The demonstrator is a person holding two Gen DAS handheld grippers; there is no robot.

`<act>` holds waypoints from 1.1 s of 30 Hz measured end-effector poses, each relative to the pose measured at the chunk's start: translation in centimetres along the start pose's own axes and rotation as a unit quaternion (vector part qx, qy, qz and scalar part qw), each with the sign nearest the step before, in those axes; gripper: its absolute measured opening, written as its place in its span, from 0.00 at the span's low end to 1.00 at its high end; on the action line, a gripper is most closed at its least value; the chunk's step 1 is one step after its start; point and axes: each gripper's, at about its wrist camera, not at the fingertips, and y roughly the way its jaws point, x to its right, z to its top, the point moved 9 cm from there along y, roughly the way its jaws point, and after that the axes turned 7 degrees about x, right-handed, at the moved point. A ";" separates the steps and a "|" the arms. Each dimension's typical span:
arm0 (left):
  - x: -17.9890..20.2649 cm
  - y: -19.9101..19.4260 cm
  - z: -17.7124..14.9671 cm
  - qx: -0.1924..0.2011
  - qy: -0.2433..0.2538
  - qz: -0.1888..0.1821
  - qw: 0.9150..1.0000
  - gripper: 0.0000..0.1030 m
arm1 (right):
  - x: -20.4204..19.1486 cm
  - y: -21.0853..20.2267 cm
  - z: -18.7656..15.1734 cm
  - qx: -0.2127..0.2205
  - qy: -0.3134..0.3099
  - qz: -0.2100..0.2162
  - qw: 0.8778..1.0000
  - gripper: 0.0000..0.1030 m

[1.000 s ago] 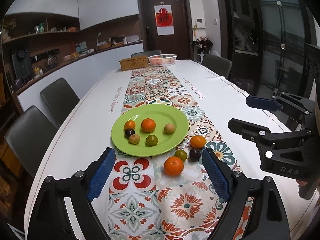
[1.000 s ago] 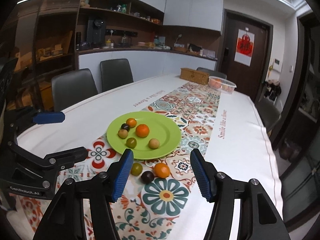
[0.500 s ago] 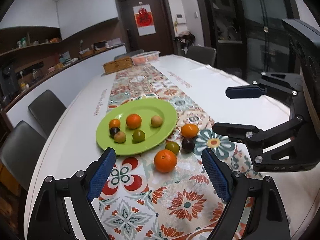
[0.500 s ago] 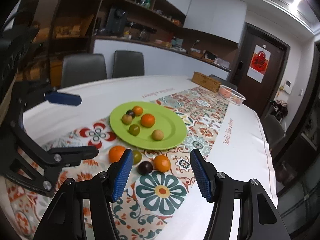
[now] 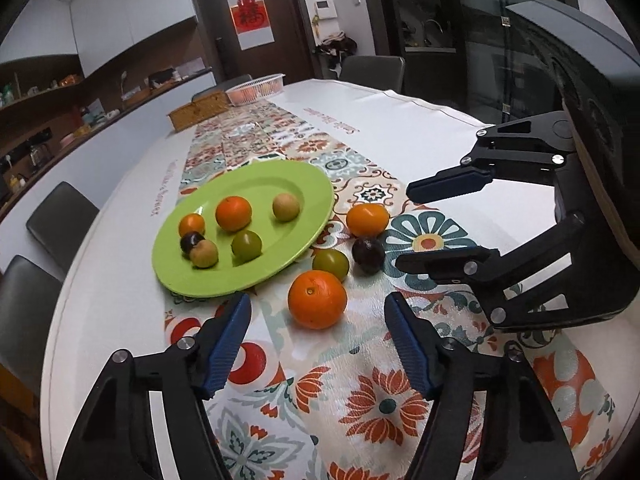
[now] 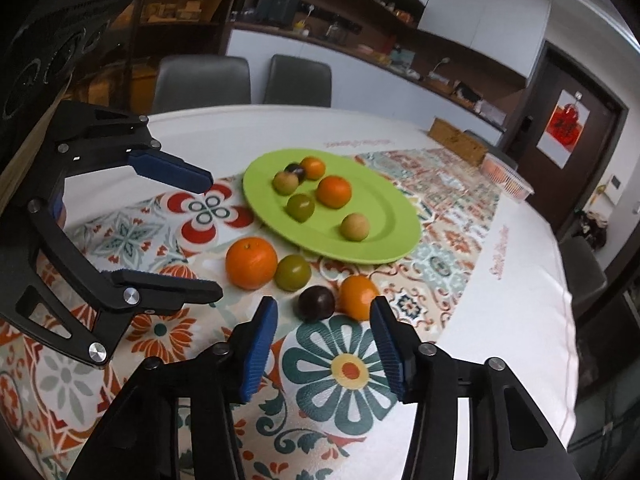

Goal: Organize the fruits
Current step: 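Withdraw both tools from the plate toward the remaining fruits on the runner, then grasp the large orange with the left tool while the right tool grasps the dark plum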

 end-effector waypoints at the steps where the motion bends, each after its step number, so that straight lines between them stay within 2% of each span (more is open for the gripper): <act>1: 0.0 0.2 -0.1 -0.002 0.000 -0.003 1.000 0.64 | 0.0 0.3 -0.1 -0.003 0.002 0.002 1.000 0.46; 5: 0.0 1.2 -0.3 -0.011 -0.005 -0.015 1.000 0.61 | 0.1 1.5 -0.9 -0.020 0.018 0.021 0.999 0.41; 13: -0.2 2.8 -1.0 -0.032 -0.030 -0.032 0.999 0.56 | 0.3 3.2 -1.9 -0.044 0.041 0.046 0.997 0.40; 15: -0.3 3.1 -1.1 -0.036 -0.036 -0.034 0.998 0.55 | 0.3 3.6 -2.1 -0.050 0.046 0.051 0.996 0.37; 25: -0.5 4.2 -1.1 -0.052 -0.074 -0.046 0.995 0.48 | 0.7 4.8 -2.4 -0.063 0.079 0.070 0.992 0.37; 29: -0.8 4.6 -1.1 -0.057 -0.079 -0.039 0.995 0.39 | 0.9 5.3 -2.1 -0.065 0.089 0.075 0.991 0.37; 33: -0.9 4.3 -1.2 -0.058 -0.093 -0.046 0.993 0.39 | 0.8 5.6 -2.0 -0.065 0.091 0.078 0.991 0.37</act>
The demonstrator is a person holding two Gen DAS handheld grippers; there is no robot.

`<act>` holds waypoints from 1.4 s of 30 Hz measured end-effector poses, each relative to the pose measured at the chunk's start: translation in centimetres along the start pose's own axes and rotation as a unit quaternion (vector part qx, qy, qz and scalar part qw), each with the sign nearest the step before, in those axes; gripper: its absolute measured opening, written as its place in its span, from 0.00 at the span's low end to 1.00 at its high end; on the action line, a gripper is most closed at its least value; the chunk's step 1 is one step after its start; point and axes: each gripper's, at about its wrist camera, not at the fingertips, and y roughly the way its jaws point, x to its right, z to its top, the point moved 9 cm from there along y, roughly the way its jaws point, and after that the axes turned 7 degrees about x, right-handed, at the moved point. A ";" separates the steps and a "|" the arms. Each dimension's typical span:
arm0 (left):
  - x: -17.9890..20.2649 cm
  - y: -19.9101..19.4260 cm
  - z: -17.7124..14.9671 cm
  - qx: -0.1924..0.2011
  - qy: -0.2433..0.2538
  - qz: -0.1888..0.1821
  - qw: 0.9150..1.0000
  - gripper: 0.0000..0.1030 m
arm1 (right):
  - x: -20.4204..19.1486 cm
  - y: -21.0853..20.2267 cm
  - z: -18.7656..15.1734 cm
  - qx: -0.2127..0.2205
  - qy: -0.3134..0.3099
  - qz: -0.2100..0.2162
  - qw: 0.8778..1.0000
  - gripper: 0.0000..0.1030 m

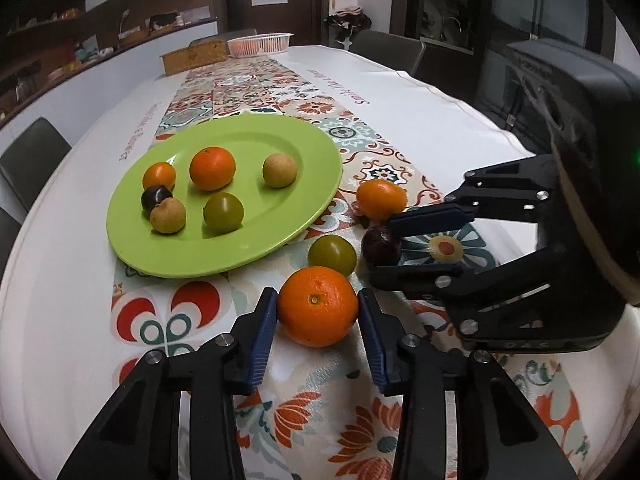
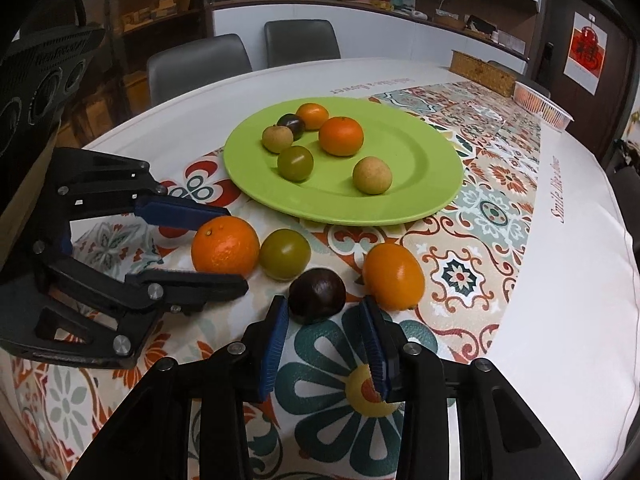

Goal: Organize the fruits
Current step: 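Grasp the large orange with the left tool while the right tool grasps the dark plum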

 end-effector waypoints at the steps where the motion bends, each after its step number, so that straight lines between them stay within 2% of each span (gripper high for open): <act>1: 0.0 -0.1 0.0 0.000 -0.001 0.002 1.000 0.39 | 0.0 0.1 0.0 0.000 0.000 0.001 1.000 0.37; 5: -0.4 -0.5 0.1 0.004 -0.013 0.013 1.000 0.39 | -0.2 0.4 0.2 0.001 0.002 0.003 1.000 0.37; 8: -0.7 -0.8 0.2 0.008 -0.027 0.018 0.999 0.39 | -0.2 0.4 0.3 0.002 0.007 0.003 1.000 0.30; 13: -1.1 -1.4 0.4 0.017 -0.035 0.032 0.999 0.39 | -0.3 -0.1 0.4 0.005 0.018 0.001 1.000 0.30; 31: -1.5 -5.8 1.9 0.056 -0.050 0.056 0.996 0.39 | -0.6 -4.9 3.2 0.065 0.061 -0.027 0.996 0.30; 42: -2.3 -8.2 4.5 0.089 -0.053 0.070 0.992 0.39 | -0.1 -7.0 6.2 0.102 0.077 -0.045 0.991 0.30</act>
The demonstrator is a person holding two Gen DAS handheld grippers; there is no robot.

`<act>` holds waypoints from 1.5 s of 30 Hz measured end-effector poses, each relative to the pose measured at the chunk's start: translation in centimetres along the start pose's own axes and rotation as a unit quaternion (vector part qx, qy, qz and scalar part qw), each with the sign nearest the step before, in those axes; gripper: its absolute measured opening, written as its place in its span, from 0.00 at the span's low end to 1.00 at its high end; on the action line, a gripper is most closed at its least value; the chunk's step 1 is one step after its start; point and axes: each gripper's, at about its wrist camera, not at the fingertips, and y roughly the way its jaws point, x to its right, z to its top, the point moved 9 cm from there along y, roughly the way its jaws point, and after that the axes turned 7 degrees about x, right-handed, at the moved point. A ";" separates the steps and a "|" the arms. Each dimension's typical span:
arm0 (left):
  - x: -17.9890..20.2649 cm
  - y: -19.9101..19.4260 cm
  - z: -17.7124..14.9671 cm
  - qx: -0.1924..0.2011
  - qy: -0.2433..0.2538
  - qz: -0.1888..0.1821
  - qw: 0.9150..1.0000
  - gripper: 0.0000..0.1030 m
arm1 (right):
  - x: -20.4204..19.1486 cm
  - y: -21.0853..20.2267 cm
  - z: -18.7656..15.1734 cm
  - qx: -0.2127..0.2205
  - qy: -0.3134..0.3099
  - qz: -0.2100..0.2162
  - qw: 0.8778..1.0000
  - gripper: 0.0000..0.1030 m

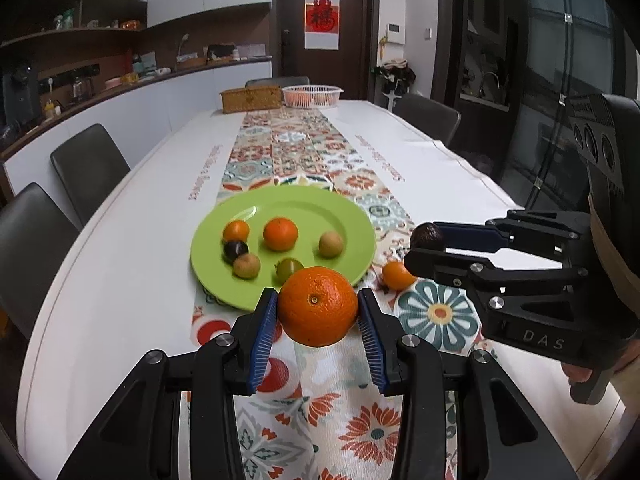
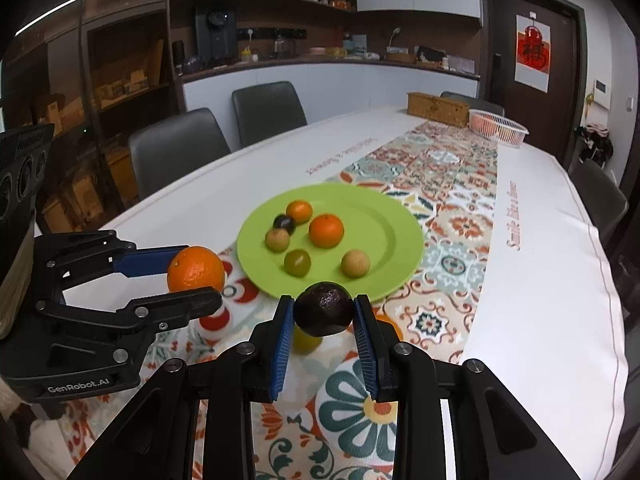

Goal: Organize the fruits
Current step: 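Carry the orange and plum onto the green plate and release both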

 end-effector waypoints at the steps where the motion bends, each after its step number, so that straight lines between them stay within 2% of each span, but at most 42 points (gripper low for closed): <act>1: -0.1 -0.1 0.4 0.003 -0.001 0.000 1.000 0.39 | 0.0 -0.1 0.2 0.002 0.000 -0.001 1.000 0.30; 11: -1.0 -0.4 3.6 0.026 -0.002 0.003 1.000 0.39 | -0.2 -0.6 2.9 0.021 0.000 -0.008 1.000 0.30; 23: -3.2 2.8 5.8 0.013 -0.016 0.001 1.000 0.39 | 0.9 1.6 6.1 0.024 0.006 -0.018 1.000 0.30; 29: -4.3 5.5 6.4 -0.003 -0.017 0.000 1.000 0.39 | 2.0 4.0 6.6 0.004 0.011 -0.023 1.000 0.30; 45: -7.2 13.8 6.4 -0.067 -0.032 -0.011 0.997 0.39 | 5.2 12.0 5.8 -0.087 0.034 -0.018 0.995 0.30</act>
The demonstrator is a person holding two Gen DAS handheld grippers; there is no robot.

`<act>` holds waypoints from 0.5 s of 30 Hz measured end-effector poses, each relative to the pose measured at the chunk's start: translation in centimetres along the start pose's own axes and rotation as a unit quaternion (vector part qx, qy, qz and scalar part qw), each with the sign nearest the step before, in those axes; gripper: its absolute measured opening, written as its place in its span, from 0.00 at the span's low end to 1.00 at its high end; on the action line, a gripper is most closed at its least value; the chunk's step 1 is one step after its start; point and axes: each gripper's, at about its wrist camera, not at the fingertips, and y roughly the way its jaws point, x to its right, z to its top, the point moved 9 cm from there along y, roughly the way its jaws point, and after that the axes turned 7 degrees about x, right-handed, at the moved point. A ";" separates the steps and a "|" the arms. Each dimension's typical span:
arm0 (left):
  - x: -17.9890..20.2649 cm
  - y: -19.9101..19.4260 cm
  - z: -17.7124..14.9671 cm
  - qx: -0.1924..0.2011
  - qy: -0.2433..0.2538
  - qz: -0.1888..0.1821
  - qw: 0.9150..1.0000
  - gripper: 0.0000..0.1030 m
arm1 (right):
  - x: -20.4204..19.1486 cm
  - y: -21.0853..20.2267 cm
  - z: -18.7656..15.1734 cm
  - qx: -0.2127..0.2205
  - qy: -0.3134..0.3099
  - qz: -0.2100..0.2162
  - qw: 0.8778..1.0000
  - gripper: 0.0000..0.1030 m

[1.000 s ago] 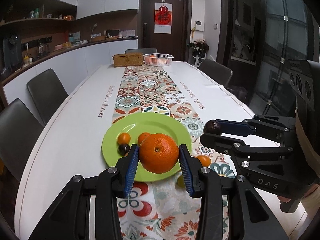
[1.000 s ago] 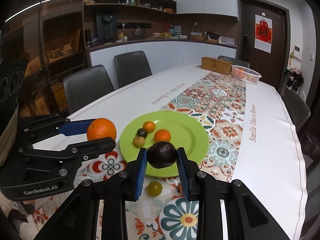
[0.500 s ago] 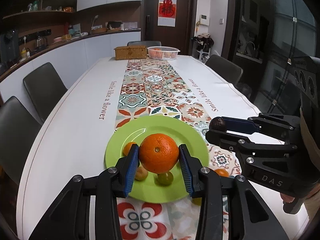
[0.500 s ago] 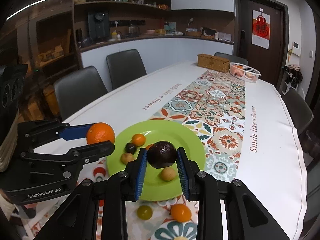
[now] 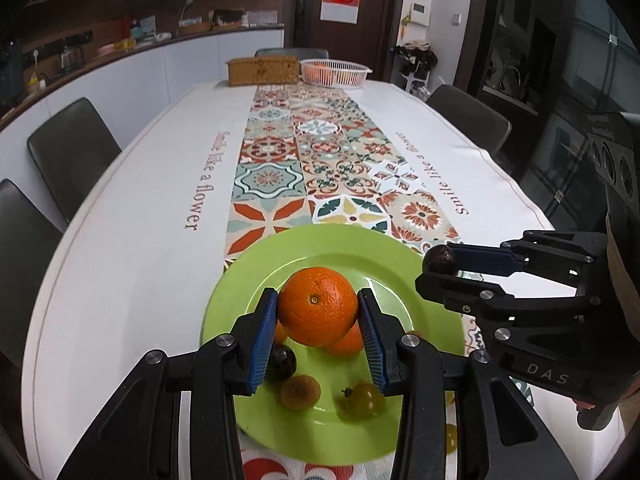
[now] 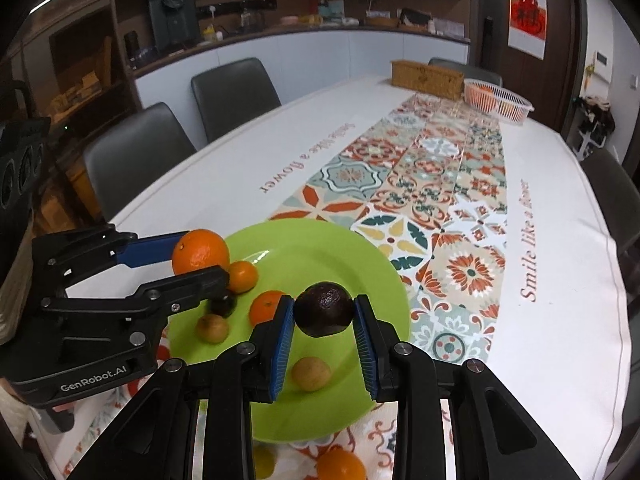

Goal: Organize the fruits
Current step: 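Carry the orange and plum onto the green plate and release both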

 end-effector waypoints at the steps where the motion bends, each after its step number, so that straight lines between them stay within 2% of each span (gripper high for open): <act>1: -0.1 0.5 0.0 -0.005 -0.002 0.000 1.000 0.39 | 0.2 0.5 -0.1 -0.007 0.001 0.000 1.000 0.30; 8: -1.1 2.9 -0.1 -0.029 -0.019 0.007 0.999 0.39 | 0.8 3.1 -0.6 -0.040 0.022 0.008 0.999 0.30; 15: -1.3 4.1 0.0 -0.041 -0.013 0.016 0.999 0.39 | 1.1 4.2 -1.2 -0.055 0.026 0.009 0.998 0.30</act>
